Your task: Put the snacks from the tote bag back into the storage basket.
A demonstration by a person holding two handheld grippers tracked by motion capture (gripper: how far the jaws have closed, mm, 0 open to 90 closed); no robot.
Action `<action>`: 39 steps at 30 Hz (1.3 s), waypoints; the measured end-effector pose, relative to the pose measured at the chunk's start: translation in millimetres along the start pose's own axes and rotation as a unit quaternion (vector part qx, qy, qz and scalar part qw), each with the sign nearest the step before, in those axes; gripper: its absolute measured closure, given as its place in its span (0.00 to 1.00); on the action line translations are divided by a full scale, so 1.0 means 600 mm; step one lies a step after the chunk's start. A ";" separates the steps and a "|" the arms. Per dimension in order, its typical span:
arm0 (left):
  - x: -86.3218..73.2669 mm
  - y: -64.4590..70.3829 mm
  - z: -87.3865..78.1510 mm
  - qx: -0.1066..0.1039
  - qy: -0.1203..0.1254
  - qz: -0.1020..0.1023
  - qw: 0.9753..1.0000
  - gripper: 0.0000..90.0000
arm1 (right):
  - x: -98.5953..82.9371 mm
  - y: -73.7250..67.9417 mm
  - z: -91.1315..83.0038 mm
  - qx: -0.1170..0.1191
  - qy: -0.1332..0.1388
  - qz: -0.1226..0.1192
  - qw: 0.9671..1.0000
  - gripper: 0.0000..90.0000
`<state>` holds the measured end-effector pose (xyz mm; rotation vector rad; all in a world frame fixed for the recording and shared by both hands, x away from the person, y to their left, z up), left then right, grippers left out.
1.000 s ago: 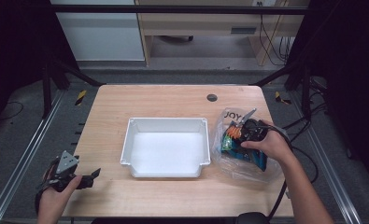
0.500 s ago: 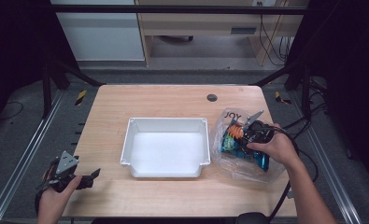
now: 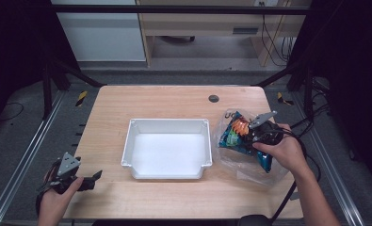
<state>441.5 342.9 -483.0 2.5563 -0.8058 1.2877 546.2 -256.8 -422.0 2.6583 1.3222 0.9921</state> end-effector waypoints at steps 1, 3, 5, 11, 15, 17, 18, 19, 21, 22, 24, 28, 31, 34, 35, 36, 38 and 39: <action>0.000 0.000 0.000 0.000 0.000 0.000 1.000 0.04 | 0.000 0.000 -0.003 0.000 0.004 0.003 1.000 0.46; 0.001 0.001 0.001 -0.002 0.000 0.001 1.000 0.04 | 0.001 0.001 -0.010 -0.006 0.013 0.008 1.000 0.46; 0.002 0.000 0.003 -0.001 0.001 0.002 1.000 0.04 | 0.002 0.003 -0.017 -0.013 0.024 0.013 1.000 0.46; 0.009 0.000 0.008 -0.005 0.005 0.003 1.000 0.04 | 0.006 0.006 -0.034 -0.028 0.055 0.028 0.998 0.47; 0.013 0.002 0.012 -0.008 0.007 0.007 1.000 0.04 | 0.010 0.004 -0.040 -0.037 0.065 0.035 0.997 0.47; 0.015 0.002 0.014 -0.011 0.010 0.008 1.000 0.04 | 0.013 0.004 -0.043 -0.040 0.075 0.039 0.996 0.47; 0.015 0.002 0.015 -0.012 0.010 0.008 1.000 0.04 | 0.014 0.005 -0.046 -0.043 0.075 0.040 0.995 0.47; 0.016 0.003 0.015 -0.013 0.010 0.008 1.000 0.04 | 0.016 0.005 -0.048 -0.045 0.077 0.041 0.995 0.47; 0.016 0.003 0.016 -0.014 0.011 0.008 1.000 0.04 | 0.020 0.004 -0.052 -0.047 0.083 0.043 0.995 0.47; 0.017 0.003 0.016 -0.015 0.011 0.008 1.000 0.04 | 0.022 0.003 -0.055 -0.051 0.085 0.044 0.994 0.47; 0.017 0.002 0.016 -0.015 0.010 0.010 1.000 0.04 | 0.025 0.003 -0.060 -0.051 0.091 0.044 0.994 0.47; 0.018 0.004 0.018 -0.015 0.011 0.011 1.000 0.04 | 0.035 0.001 -0.067 -0.052 0.103 0.051 0.992 0.47; 0.019 0.005 0.020 -0.018 0.010 0.016 1.000 0.04 | 0.041 -0.002 -0.069 -0.054 0.106 0.049 0.992 0.47; 0.020 0.006 0.021 -0.017 0.011 0.017 1.000 0.04 | 0.047 -0.007 -0.071 -0.053 0.110 0.047 0.991 0.47; 0.020 0.006 0.022 -0.017 0.010 0.019 1.000 0.04 | 0.050 -0.008 -0.072 -0.053 0.112 0.044 0.991 0.47; 0.020 0.006 0.022 -0.017 0.010 0.019 1.000 0.04 | 0.054 -0.010 -0.073 -0.053 0.114 0.044 0.991 0.47; 0.019 0.006 0.021 -0.017 0.010 0.019 1.000 0.04 | 0.062 -0.013 -0.074 -0.049 0.119 0.043 0.991 0.47; 0.019 0.006 0.021 -0.016 0.010 0.018 1.000 0.04 | 0.066 -0.014 -0.073 -0.047 0.121 0.040 0.991 0.47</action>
Point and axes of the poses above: each handheld gripper's, and its own axes: z roughly forward along the jaws, x roughly out of its top, y roughly to its right, the point moved 3 cm from there along z, roughly forward along the jaws, and after that the axes turned 4 degrees about -x, right-handed, at the moved point
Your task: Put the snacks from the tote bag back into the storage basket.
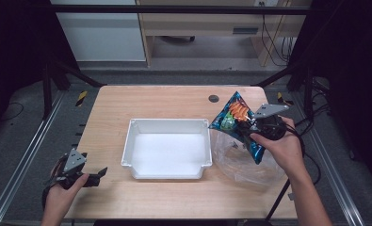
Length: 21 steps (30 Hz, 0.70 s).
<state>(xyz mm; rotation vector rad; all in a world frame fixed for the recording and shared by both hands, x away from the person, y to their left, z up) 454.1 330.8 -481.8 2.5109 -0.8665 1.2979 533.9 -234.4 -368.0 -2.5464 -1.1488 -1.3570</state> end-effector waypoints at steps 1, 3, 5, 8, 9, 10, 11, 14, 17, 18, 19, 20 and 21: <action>0.000 0.000 0.000 0.000 0.000 0.000 1.000 0.04 | 0.004 -0.002 0.002 0.001 0.002 -0.001 1.000 0.47; 0.000 -0.001 -0.001 0.001 -0.001 0.000 1.000 0.04 | 0.014 -0.008 0.004 0.003 0.005 -0.008 1.000 0.47; -0.001 -0.002 -0.001 0.003 0.000 -0.001 1.000 0.04 | 0.026 -0.015 0.005 0.006 0.007 -0.015 1.000 0.47; -0.001 -0.003 -0.001 0.002 0.000 -0.002 1.000 0.04 | 0.046 -0.024 0.005 0.008 0.003 -0.033 0.999 0.47; -0.001 -0.002 -0.002 0.002 0.000 -0.002 1.000 0.04 | 0.053 -0.026 0.005 0.011 0.005 -0.035 0.999 0.47; -0.001 -0.002 -0.002 0.002 0.001 -0.002 1.000 0.04 | 0.060 -0.029 0.004 0.014 0.008 -0.039 0.999 0.47; -0.001 -0.001 -0.002 0.002 0.001 -0.002 1.000 0.04 | 0.067 -0.032 0.003 0.015 0.007 -0.041 0.999 0.47; -0.001 0.000 -0.001 -0.001 0.001 -0.002 1.000 0.04 | 0.085 -0.042 0.006 0.020 0.011 -0.052 0.998 0.48; 0.000 0.001 -0.001 -0.002 0.001 -0.001 1.000 0.04 | 0.095 -0.052 0.012 0.026 0.010 -0.058 0.998 0.48; 0.000 0.001 -0.002 -0.002 0.002 -0.001 1.000 0.04 | 0.098 -0.055 0.015 0.028 0.010 -0.061 0.998 0.48; 0.000 0.001 -0.002 -0.002 0.003 0.000 1.000 0.04 | 0.101 -0.058 0.017 0.028 0.011 -0.063 0.998 0.48; 0.000 0.000 -0.002 -0.002 0.002 0.000 1.000 0.04 | 0.103 -0.060 0.019 0.030 0.011 -0.065 0.997 0.48; 0.001 0.000 -0.001 -0.002 0.002 0.001 1.000 0.04 | 0.106 -0.063 0.021 0.031 0.012 -0.065 0.997 0.48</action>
Point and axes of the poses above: each handheld gripper's, and its own axes: z roughly forward along the jaws, x roughly out of its top, y roughly to its right, the point moved 3 cm from there along z, roughly forward along the jaws, and after that the axes turned 4 degrees about -x, right-handed, at the moved point
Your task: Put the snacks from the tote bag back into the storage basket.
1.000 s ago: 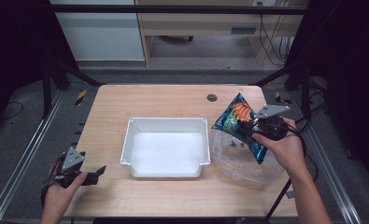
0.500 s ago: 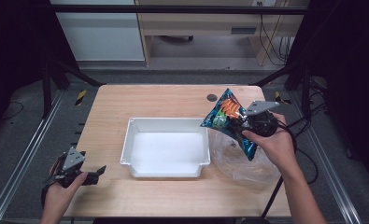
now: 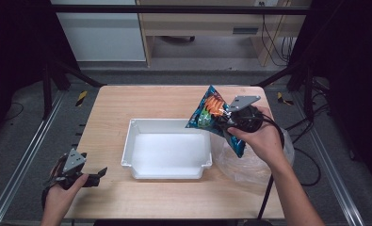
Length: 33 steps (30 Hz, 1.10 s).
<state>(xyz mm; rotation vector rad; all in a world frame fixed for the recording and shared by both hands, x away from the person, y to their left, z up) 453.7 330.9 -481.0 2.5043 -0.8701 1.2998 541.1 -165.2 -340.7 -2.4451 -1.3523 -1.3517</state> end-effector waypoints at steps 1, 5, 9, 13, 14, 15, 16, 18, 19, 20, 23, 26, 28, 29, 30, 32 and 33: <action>0.000 0.000 0.000 0.000 0.000 0.001 1.000 0.04 | 0.003 -0.002 0.003 0.000 0.002 -0.001 1.000 0.48; 0.000 0.000 -0.001 0.002 0.000 -0.001 1.000 0.04 | 0.015 -0.009 0.012 0.005 0.010 -0.008 1.000 0.48; 0.000 -0.002 -0.002 0.002 0.000 0.000 1.000 0.04 | 0.027 -0.014 0.017 0.010 0.013 -0.011 1.000 0.48; 0.001 0.000 -0.002 0.001 0.001 0.002 1.000 0.04 | 0.042 -0.022 0.022 0.015 0.013 -0.019 1.000 0.48; 0.001 0.001 -0.003 0.001 0.002 0.002 1.000 0.04 | 0.046 -0.023 0.022 0.015 0.013 -0.019 1.000 0.48; 0.002 0.001 -0.003 0.000 0.002 0.005 1.000 0.04 | 0.051 -0.025 0.024 0.017 0.017 -0.022 0.999 0.48; 0.002 0.001 -0.003 0.000 0.002 0.006 1.000 0.04 | 0.056 -0.027 0.025 0.019 0.019 -0.022 0.999 0.48; 0.002 0.001 -0.004 0.001 0.002 0.008 1.000 0.04 | 0.067 -0.031 0.028 0.022 0.023 -0.023 0.999 0.48; 0.001 0.001 -0.004 0.002 0.002 0.006 1.000 0.04 | 0.072 -0.032 0.030 0.025 0.026 -0.025 0.999 0.48; 0.000 0.001 -0.005 0.003 0.002 0.005 1.000 0.04 | 0.077 -0.034 0.031 0.027 0.026 -0.026 0.999 0.48; -0.001 -0.001 -0.008 0.008 0.005 0.000 1.000 0.04 | 0.092 -0.036 0.034 0.024 0.021 -0.042 0.999 0.48; 0.000 -0.002 -0.010 0.011 0.008 -0.001 1.000 0.04 | 0.101 -0.038 0.035 0.031 0.028 -0.039 0.998 0.48; 0.000 -0.002 -0.010 0.012 0.008 -0.002 1.000 0.04 | 0.101 -0.041 0.040 0.027 0.020 -0.048 0.998 0.48; 0.000 -0.001 -0.010 0.012 0.008 -0.002 1.000 0.04 | 0.101 -0.044 0.042 0.026 0.016 -0.050 0.998 0.48; 0.000 -0.001 -0.009 0.013 0.007 -0.002 1.000 0.04 | 0.101 -0.046 0.044 0.027 0.015 -0.054 0.998 0.48; 0.000 -0.001 -0.009 0.013 0.006 0.000 1.000 0.04 | 0.104 -0.052 0.047 0.031 0.017 -0.058 0.998 0.48; 0.000 0.000 -0.009 0.013 0.005 0.001 1.000 0.04 | 0.106 -0.054 0.049 0.032 0.019 -0.061 0.997 0.48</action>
Point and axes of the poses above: each handheld gripper's, and its own axes: z roughly forward along the jaws, x roughly out of its top, y roughly to its right, the point moved 3 cm from there along z, roughly forward along the jaws, and after that the axes turned 4 degrees about -x, right-handed, at the moved point
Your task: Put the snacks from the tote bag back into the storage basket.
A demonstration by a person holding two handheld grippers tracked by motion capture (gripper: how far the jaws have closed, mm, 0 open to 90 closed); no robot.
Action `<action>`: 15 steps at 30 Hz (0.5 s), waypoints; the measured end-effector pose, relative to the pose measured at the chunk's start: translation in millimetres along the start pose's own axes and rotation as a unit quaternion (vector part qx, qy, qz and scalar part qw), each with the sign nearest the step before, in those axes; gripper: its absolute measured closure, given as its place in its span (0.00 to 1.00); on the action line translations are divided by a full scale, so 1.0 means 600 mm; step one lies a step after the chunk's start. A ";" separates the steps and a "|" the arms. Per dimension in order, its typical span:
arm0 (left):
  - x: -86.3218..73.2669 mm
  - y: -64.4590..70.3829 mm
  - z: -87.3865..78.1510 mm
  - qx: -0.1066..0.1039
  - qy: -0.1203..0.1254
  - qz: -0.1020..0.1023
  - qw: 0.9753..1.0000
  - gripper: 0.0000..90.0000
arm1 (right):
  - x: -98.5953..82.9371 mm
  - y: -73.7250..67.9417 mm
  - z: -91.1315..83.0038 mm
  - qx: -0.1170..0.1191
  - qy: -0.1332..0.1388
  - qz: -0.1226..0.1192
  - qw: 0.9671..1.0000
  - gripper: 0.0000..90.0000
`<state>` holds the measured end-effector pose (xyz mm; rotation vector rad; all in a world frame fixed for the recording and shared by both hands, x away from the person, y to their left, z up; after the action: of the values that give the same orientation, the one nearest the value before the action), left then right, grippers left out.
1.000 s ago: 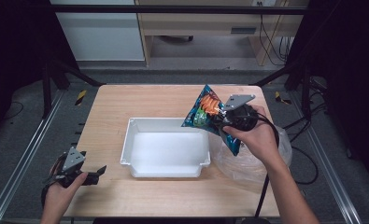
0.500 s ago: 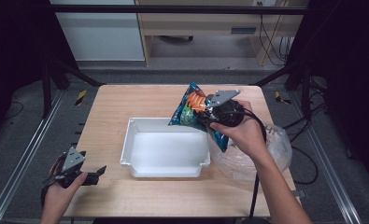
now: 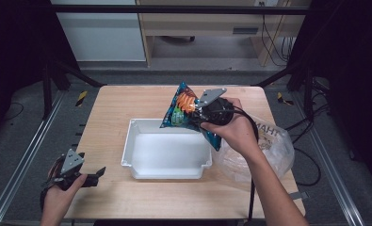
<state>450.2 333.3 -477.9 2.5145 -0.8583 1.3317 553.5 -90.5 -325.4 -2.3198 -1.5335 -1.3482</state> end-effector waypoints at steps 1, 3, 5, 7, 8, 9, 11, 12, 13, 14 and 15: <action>0.000 0.000 0.000 0.000 0.000 0.000 1.000 0.04 | 0.002 -0.002 0.002 0.002 0.001 0.000 1.000 0.48; 0.000 0.000 -0.001 0.001 0.000 0.001 1.000 0.04 | 0.004 -0.005 0.007 0.003 0.002 -0.001 1.000 0.48; 0.000 0.000 -0.001 0.000 0.000 0.002 1.000 0.04 | 0.006 -0.008 0.014 0.006 0.000 -0.006 1.000 0.48; 0.001 -0.001 0.000 0.001 0.000 0.002 1.000 0.04 | 0.007 -0.011 0.022 0.011 -0.002 -0.007 1.000 0.48; 0.001 -0.001 0.000 0.000 -0.001 0.002 1.000 0.04 | 0.008 -0.014 0.027 0.013 -0.003 -0.009 1.000 0.48; 0.001 -0.002 0.000 0.000 -0.001 0.003 1.000 0.04 | 0.009 -0.016 0.030 0.015 -0.005 -0.013 1.000 0.48; 0.001 -0.001 0.001 -0.001 -0.002 0.004 1.000 0.04 | 0.014 -0.021 0.036 0.019 -0.003 -0.017 1.000 0.48; 0.002 0.000 0.002 0.000 0.000 0.002 1.000 0.04 | 0.016 -0.023 0.038 0.021 -0.001 -0.019 1.000 0.48; 0.002 0.000 0.002 0.000 0.000 0.004 1.000 0.04 | 0.019 -0.026 0.040 0.023 0.001 -0.019 1.000 0.48; 0.002 0.000 0.001 0.000 0.000 0.004 1.000 0.04 | 0.021 -0.028 0.043 0.024 0.003 -0.021 0.999 0.48; 0.003 0.000 0.001 -0.002 0.000 0.005 1.000 0.04 | 0.023 -0.030 0.045 0.026 0.003 -0.021 0.999 0.48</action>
<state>451.1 332.3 -477.0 2.5108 -0.8746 1.3322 558.3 -58.6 -339.9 -2.2643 -1.6039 -1.3060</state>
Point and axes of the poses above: each handheld gripper's, and its own axes: z roughly forward along the jaws, x roughly out of its top, y roughly to its right, the point moved 3 cm from there along z, roughly forward along the jaws, and after that the axes turned 4 degrees about -x, right-handed, at the moved point
